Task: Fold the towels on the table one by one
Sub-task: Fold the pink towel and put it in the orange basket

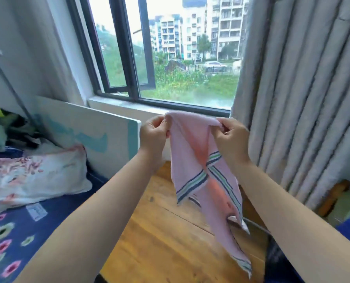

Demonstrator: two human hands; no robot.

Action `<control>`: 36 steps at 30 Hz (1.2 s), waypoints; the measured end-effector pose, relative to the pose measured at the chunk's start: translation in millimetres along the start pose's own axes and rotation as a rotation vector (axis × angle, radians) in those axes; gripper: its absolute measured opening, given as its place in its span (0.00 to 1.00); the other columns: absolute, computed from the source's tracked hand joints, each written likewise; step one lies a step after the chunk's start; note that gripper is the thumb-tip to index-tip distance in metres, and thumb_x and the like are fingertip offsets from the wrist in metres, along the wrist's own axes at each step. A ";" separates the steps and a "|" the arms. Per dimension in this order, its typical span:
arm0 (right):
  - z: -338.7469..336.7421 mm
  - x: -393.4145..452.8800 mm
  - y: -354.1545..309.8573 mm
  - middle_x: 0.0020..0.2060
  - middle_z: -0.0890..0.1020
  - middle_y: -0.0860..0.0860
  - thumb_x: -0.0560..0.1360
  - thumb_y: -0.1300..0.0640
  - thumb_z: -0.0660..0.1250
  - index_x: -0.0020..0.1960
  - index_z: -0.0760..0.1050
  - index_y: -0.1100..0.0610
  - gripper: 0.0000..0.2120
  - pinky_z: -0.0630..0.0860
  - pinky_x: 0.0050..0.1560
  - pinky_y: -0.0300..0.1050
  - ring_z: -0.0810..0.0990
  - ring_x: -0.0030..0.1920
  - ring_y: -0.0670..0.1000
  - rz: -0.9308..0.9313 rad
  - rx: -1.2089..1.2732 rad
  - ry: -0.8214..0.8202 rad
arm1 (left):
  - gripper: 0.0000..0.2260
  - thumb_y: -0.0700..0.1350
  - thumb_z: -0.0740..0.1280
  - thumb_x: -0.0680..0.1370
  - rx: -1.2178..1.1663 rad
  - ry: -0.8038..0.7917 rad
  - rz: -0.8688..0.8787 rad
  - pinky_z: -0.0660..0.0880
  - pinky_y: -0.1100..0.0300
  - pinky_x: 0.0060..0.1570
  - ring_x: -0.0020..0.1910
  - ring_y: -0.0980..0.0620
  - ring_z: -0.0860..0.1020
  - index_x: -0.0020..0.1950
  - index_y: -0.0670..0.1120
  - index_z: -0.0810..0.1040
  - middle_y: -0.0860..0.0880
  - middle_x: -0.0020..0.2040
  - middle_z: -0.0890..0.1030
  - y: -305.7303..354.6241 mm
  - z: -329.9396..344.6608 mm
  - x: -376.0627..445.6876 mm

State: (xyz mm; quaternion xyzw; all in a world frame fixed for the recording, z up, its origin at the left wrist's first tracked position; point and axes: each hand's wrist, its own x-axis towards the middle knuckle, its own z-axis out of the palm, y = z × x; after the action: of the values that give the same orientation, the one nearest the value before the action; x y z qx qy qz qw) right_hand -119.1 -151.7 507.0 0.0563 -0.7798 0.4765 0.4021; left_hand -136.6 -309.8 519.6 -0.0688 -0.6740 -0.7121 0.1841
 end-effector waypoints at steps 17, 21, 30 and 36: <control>147.7 -152.3 120.4 0.37 0.80 0.61 0.66 0.74 0.65 0.45 0.82 0.64 0.12 0.65 0.38 0.37 0.76 0.41 0.58 0.268 -0.334 -0.743 | 0.08 0.39 0.64 0.76 0.825 -0.690 -0.274 0.68 0.56 0.47 0.43 0.51 0.73 0.45 0.35 0.80 0.40 0.43 0.79 -233.7 -169.3 19.1; 141.1 -240.7 166.7 0.51 0.79 0.55 0.72 0.64 0.60 0.52 0.80 0.56 0.13 0.68 0.48 0.44 0.73 0.55 0.55 0.375 -0.565 -1.297 | 0.08 0.42 0.63 0.76 0.939 -1.083 -0.535 0.68 0.58 0.44 0.49 0.45 0.76 0.44 0.41 0.80 0.41 0.46 0.80 -304.2 -193.8 -48.2; 167.4 -270.5 200.8 0.58 0.77 0.51 0.75 0.51 0.61 0.61 0.73 0.52 0.15 0.70 0.55 0.44 0.73 0.59 0.51 0.523 -0.646 -1.355 | 0.17 0.42 0.65 0.75 1.012 -0.474 -0.803 0.70 0.55 0.55 0.58 0.41 0.73 0.63 0.40 0.71 0.39 0.60 0.75 -371.9 -215.7 -51.0; 233.7 -259.1 205.1 0.67 0.66 0.57 0.70 0.55 0.69 0.72 0.56 0.53 0.35 0.68 0.61 0.49 0.67 0.66 0.59 0.881 -0.713 -1.014 | 0.21 0.40 0.67 0.73 0.944 -0.386 -0.895 0.70 0.55 0.56 0.61 0.42 0.73 0.65 0.40 0.68 0.39 0.61 0.75 -394.4 -225.1 -18.5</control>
State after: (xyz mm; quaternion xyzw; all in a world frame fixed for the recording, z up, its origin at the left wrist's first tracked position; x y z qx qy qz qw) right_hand -176.1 -301.8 135.5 -0.1815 -0.9262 0.2282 -0.2390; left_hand -225.7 -519.1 126.1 0.1787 -0.8971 -0.3240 -0.2415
